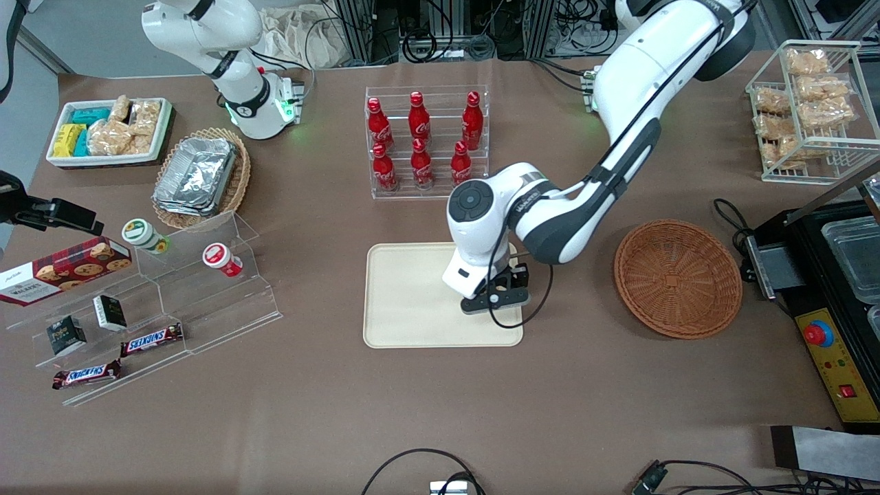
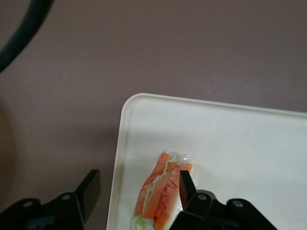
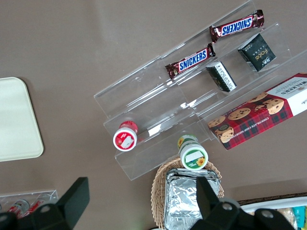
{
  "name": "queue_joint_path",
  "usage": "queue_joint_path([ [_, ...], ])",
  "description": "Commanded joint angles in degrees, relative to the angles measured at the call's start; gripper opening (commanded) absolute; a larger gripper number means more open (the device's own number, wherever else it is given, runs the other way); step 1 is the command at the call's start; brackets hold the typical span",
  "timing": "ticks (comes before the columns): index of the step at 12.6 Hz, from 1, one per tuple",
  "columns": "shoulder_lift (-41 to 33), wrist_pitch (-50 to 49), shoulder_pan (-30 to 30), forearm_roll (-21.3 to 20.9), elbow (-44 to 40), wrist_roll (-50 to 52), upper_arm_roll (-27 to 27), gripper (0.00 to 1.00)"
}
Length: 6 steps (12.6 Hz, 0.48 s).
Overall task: Place sandwich from basket to tray
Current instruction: 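Open the left gripper to release the sandwich onto the tray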
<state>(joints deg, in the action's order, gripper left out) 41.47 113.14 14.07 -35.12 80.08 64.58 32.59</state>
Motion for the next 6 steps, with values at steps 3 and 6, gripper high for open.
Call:
queue_joint_path([
  [3, -1.9, -8.3, -2.1, 4.4, -7.1, 0.6, 0.1, 1.0],
  [6, -2.4, -10.9, -3.8, 6.4, -11.2, 0.0, 0.0, 1.0],
])
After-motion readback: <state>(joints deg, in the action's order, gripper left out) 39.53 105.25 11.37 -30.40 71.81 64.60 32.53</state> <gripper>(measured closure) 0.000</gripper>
